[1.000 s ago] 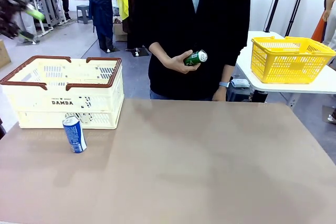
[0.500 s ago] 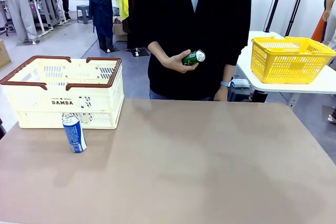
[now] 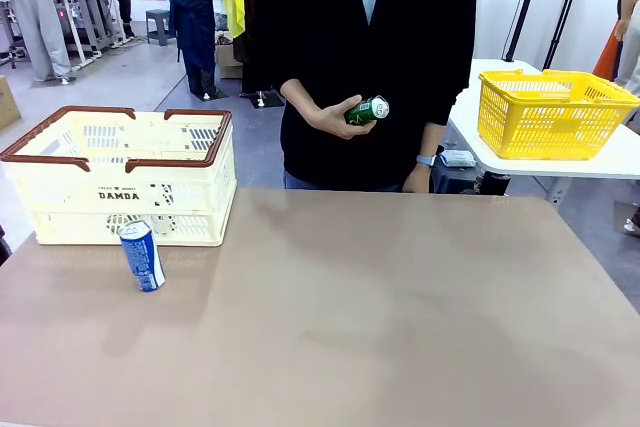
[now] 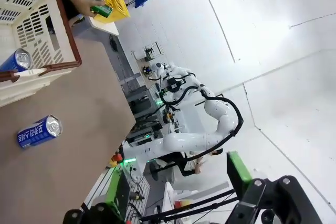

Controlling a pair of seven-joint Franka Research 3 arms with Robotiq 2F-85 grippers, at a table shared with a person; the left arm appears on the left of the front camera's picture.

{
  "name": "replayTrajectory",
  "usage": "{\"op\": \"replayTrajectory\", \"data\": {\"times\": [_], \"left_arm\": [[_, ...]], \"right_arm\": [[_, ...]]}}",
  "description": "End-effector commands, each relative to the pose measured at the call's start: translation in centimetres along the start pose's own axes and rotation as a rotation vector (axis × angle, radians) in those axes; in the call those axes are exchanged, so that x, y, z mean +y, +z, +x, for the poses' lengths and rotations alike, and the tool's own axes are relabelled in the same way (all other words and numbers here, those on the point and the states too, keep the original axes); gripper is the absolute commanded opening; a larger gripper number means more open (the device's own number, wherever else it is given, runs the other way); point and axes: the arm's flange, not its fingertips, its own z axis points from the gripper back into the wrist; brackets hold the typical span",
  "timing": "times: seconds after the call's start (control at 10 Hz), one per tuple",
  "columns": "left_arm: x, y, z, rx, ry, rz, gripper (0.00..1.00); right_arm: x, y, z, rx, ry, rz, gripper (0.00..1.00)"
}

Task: Place the drinks into the Shopping basket.
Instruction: Pick up one drink and place it into the Shopping basket.

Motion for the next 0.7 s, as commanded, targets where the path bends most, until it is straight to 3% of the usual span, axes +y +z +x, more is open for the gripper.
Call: {"op": "replayTrajectory", "data": {"times": [0.0, 0.6], "left_arm": [[-1.41, 0.27, -0.20, -0.021, 0.009, -0.009, 1.00], [-1.41, 0.27, -0.20, -0.021, 0.009, -0.009, 1.00]], "right_arm": [[0.68, -0.05, -0.09, -0.001, -0.020, 0.010, 1.00], [0.68, -0.05, -0.09, -0.001, -0.020, 0.010, 1.00]]}}
